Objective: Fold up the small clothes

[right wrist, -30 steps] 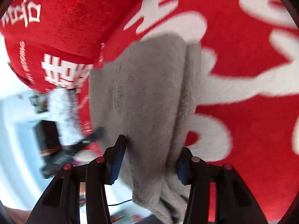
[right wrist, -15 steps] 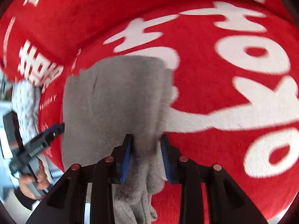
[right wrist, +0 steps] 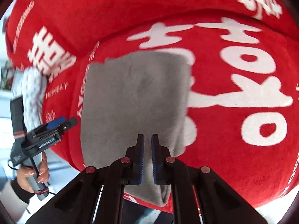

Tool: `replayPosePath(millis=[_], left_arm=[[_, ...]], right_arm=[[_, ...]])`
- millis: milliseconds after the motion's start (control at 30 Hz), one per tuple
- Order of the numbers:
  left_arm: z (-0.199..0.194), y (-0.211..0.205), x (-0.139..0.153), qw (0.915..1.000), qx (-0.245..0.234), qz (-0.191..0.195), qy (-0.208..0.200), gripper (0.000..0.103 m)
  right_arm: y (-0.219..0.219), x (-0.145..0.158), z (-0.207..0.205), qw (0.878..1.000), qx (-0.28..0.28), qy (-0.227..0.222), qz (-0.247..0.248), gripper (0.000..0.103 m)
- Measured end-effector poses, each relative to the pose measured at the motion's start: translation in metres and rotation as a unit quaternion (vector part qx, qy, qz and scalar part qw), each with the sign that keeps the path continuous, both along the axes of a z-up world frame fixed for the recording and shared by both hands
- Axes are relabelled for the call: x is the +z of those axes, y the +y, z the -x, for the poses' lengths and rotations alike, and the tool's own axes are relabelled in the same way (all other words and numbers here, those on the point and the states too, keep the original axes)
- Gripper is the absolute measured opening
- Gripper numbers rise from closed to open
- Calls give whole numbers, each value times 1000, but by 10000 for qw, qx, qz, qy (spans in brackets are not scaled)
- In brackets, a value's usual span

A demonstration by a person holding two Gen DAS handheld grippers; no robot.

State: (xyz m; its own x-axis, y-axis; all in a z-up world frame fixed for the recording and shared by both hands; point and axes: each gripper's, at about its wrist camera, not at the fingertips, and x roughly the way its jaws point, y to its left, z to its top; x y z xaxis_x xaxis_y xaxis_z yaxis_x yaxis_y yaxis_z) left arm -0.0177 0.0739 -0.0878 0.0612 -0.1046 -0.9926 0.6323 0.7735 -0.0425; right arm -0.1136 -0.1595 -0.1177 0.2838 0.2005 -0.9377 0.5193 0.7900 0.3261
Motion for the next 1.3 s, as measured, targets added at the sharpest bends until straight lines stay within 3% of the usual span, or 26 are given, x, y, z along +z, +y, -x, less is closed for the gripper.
replayPosePath(millis=[167,333,800,1300], left_arm=[[19,-3,-7,9999,-71,-117,-106,66],[15,-2,-7,9998,97,-152,40,66],[20,1,6,9989,92,-379,241,66],[39,5,51,9988,10,-296,381,66]], right_arm=[[1,-32,1,9980,14,576,243,8],[-10,-37,4,9980,-247,576,54,6],[-8,-17,12,9951,-439,885,13,8],[13,26,23,9950,-528,845,-55,10]])
